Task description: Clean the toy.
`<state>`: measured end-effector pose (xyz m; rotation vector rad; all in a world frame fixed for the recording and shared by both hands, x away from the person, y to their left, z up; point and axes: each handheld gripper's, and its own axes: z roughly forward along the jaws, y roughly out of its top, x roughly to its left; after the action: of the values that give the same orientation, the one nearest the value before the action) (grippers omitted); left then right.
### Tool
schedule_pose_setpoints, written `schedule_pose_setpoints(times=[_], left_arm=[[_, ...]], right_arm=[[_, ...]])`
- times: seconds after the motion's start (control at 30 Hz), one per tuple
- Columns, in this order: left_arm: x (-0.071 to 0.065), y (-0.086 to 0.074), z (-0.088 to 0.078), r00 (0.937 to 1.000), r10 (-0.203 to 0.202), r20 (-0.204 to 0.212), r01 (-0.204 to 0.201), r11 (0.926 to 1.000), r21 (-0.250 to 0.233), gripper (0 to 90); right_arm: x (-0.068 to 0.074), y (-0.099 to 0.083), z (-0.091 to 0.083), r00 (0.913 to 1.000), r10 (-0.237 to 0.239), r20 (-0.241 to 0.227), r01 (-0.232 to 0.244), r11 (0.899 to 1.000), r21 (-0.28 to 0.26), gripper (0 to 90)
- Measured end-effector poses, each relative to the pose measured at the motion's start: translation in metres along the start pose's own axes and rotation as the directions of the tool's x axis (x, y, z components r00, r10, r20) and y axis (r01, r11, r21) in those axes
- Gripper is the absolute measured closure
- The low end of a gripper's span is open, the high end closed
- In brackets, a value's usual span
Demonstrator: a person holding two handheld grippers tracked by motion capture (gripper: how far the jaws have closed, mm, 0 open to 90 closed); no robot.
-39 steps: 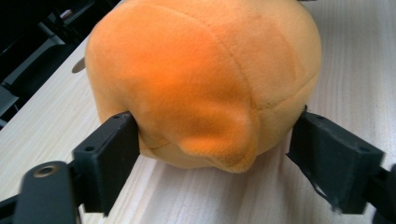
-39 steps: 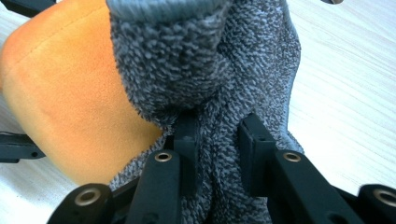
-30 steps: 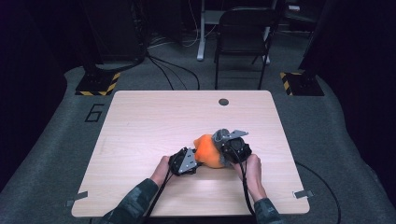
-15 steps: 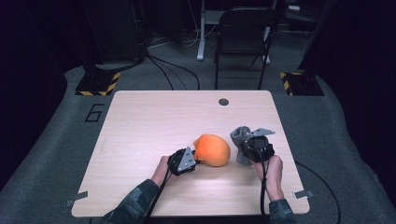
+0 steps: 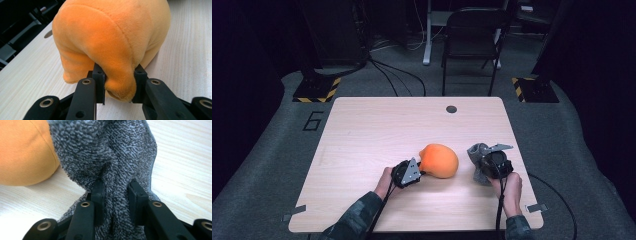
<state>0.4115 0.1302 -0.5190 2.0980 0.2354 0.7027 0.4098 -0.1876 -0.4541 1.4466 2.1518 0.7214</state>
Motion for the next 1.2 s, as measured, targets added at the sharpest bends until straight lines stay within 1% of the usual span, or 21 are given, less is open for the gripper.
schedule_pose_setpoints(times=[0.13,0.17,0.23,0.3,0.37,0.43,0.47,0.53,0.67,0.73,0.8,0.83,0.9,0.93,0.97,1.0,1.07,1.1,1.13,1.17,1.2], left_arm=[[0.002,0.003,-0.003,0.9997,-0.018,-0.016,0.017,0.9987,-0.049,75.0],[0.003,0.006,-0.005,0.9986,-0.049,-0.020,0.047,0.9967,-0.066,75.4],[0.005,0.011,-0.008,0.9975,-0.070,-0.015,0.068,0.9942,-0.083,75.7],[0.008,0.019,-0.015,0.9934,-0.115,-0.007,0.113,0.9863,-0.120,75.7],[0.013,0.029,-0.024,0.9849,-0.172,0.018,0.173,0.9744,-0.144,75.6],[0.017,0.034,-0.030,0.9790,-0.201,0.037,0.204,0.9674,-0.150,75.4],[0.020,0.038,-0.034,0.9713,-0.231,0.058,0.237,0.9598,-0.151,75.3],[0.024,0.045,-0.040,0.9572,-0.277,0.085,0.286,0.9500,-0.125,75.1],[0.027,0.052,-0.043,0.9357,-0.334,0.115,0.343,0.9358,-0.080,74.7],[0.028,0.055,-0.044,0.9102,-0.390,0.140,0.399,0.9157,-0.046,74.3],[0.029,0.056,-0.043,0.8882,-0.432,0.157,0.440,0.8978,-0.021,74.1],[0.029,0.056,-0.043,0.8828,-0.441,0.162,0.448,0.8942,-0.006,74.0],[0.028,0.057,-0.042,0.8763,-0.457,0.152,0.460,0.8878,0.018,73.7],[0.029,0.056,-0.042,0.8695,-0.467,0.161,0.467,0.8832,0.036,73.5],[0.029,0.056,-0.041,0.8673,-0.472,0.157,0.472,0.8806,0.041,73.3],[0.030,0.055,-0.040,0.8579,-0.489,0.158,0.487,0.8717,0.052,73.2],[0.030,0.053,-0.038,0.8338,-0.527,0.164,0.522,0.8495,0.076,73.0],[0.031,0.053,-0.037,0.8303,-0.531,0.169,0.523,0.8472,0.091,72.9],[0.032,0.052,-0.037,0.8185,-0.549,0.169,0.541,0.8357,0.097,72.7],[0.032,0.051,-0.036,0.8187,-0.549,0.167,0.540,0.8355,0.102,72.6],[0.033,0.051,-0.036,0.8089,-0.563,0.169,0.552,0.8264,0.111,72.5]], right_arm=[[-0.001,0.000,0.003,1.0000,0.010,-0.001,-0.010,1.000,0.001,69.9],[-0.002,0.000,0.002,0.9999,0.013,0.002,-0.013,1.000,0.006,69.9],[-0.005,0.000,0.001,0.9999,0.016,0.003,-0.016,1.000,-0.002,69.9],[-0.007,-0.001,0.000,0.9997,0.022,0.004,-0.022,1.000,0.000,69.9],[-0.010,-0.001,0.000,0.9994,0.032,0.007,-0.032,0.999,-0.005,69.9],[-0.011,-0.002,0.000,0.9992,0.038,0.012,-0.038,0.999,-0.004,69.9],[-0.012,-0.002,-0.001,0.9993,0.037,0.010,-0.037,0.999,-0.006,69.9],[-0.012,-0.002,-0.002,0.9989,0.046,0.012,-0.046,0.999,-0.007,69.9],[-0.012,-0.001,-0.002,0.9987,0.049,0.013,-0.049,0.999,-0.011,69.9],[-0.011,-0.001,-0.002,0.9990,0.042,0.011,-0.042,0.999,-0.011,69.8],[-0.011,-0.001,-0.002,0.9992,0.040,0.009,-0.040,0.999,-0.013,69.9],[-0.011,-0.001,-0.002,0.9990,0.044,0.006,-0.044,0.999,-0.010,69.8],[-0.010,-0.002,-0.003,0.9988,0.050,0.004,-0.049,0.999,-0.010,69.9],[-0.010,-0.001,-0.003,0.9987,0.051,0.004,-0.050,0.999,-0.012,69.9],[-0.010,-0.001,-0.003,0.9988,0.049,0.004,-0.049,0.999,-0.013,69.9],[-0.011,-0.001,-0.003,0.9988,0.048,0.005,-0.048,0.999,-0.014,69.8],[-0.010,0.001,-0.005,0.9989,0.046,0.003,-0.046,0.999,-0.020,69.9],[-0.009,0.002,-0.006,0.9989,0.048,-0.002,-0.048,0.999,-0.026,69.9],[-0.008,0.003,-0.008,0.9990,0.045,-0.005,-0.045,0.998,-0.034,69.9],[-0.007,0.005,-0.011,0.9993,0.036,-0.006,-0.036,0.998,-0.046,69.9],[-0.005,0.007,-0.015,0.9993,0.035,-0.010,-0.035,0.998,-0.054,69.9]])
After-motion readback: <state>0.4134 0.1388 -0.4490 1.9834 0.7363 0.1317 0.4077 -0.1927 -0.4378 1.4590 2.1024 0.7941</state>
